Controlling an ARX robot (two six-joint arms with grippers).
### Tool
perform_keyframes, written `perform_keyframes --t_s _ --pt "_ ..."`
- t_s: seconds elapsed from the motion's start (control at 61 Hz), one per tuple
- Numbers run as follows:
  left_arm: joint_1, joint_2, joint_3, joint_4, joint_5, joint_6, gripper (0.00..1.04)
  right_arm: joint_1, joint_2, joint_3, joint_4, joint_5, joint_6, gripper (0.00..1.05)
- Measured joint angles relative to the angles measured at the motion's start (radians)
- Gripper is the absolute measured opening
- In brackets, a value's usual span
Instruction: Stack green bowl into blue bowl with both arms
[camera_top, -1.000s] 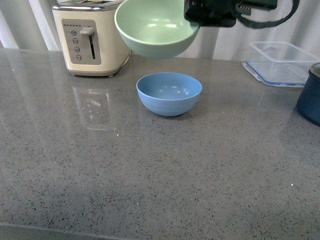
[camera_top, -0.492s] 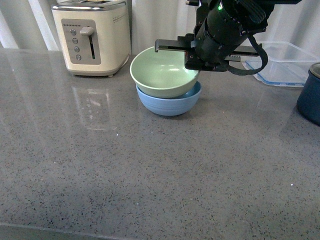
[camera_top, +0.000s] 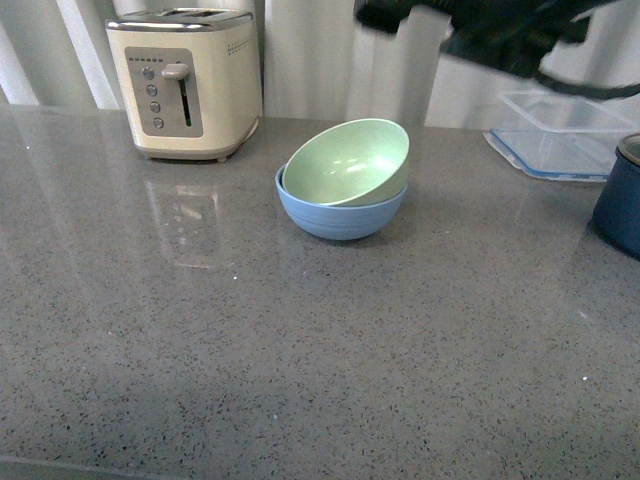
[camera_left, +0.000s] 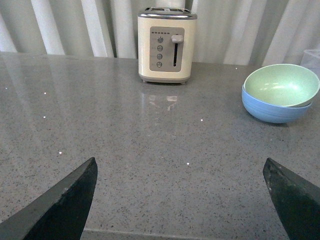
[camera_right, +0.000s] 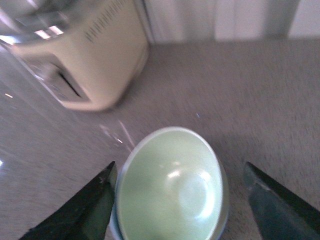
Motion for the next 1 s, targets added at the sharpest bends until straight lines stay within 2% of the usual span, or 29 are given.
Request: perform_keyframes --t_s 0.049,0.082,0.115,0.18,0.23,0.41,0.59,0.639,1.0 --pt "0.0 0.0 0.0 0.0 0.0 0.0 0.98 -0.002 -0.114 -0.125 0.162 0.006 -0.031 0.85" --pt "0.0 0.0 0.0 0.0 0.0 0.0 0.98 -0.002 -0.203 -0.232 0.31 0.064 -0.079 0.93" --pt "0.0 0.0 0.0 0.0 -0.001 0.0 0.98 -0.002 -0.26 -0.296 0.386 0.109 -0.11 0.96" --pt "0.0 0.0 0.0 0.0 0.0 0.0 0.98 -0.006 -0.368 -0.393 0.371 0.28 -0.186 0.85" --pt "0.0 0.0 0.0 0.0 0.001 0.0 0.98 -0.02 -0.409 -0.452 0.383 0.322 -0.214 0.78" --pt "0.0 0.0 0.0 0.0 0.0 0.0 0.98 -0.108 -0.505 -0.72 0.452 0.264 -0.266 0.44" --pt "0.0 0.0 0.0 0.0 0.0 0.0 0.98 -0.166 -0.639 -0.867 0.494 0.205 -0.274 0.14" --pt "0.0 0.0 0.0 0.0 0.0 0.0 0.98 -0.191 -0.681 -0.925 0.498 0.181 -0.275 0.0" --pt "0.0 0.0 0.0 0.0 0.0 0.0 0.98 -0.276 -0.908 -1.108 0.455 0.098 -0.277 0.01"
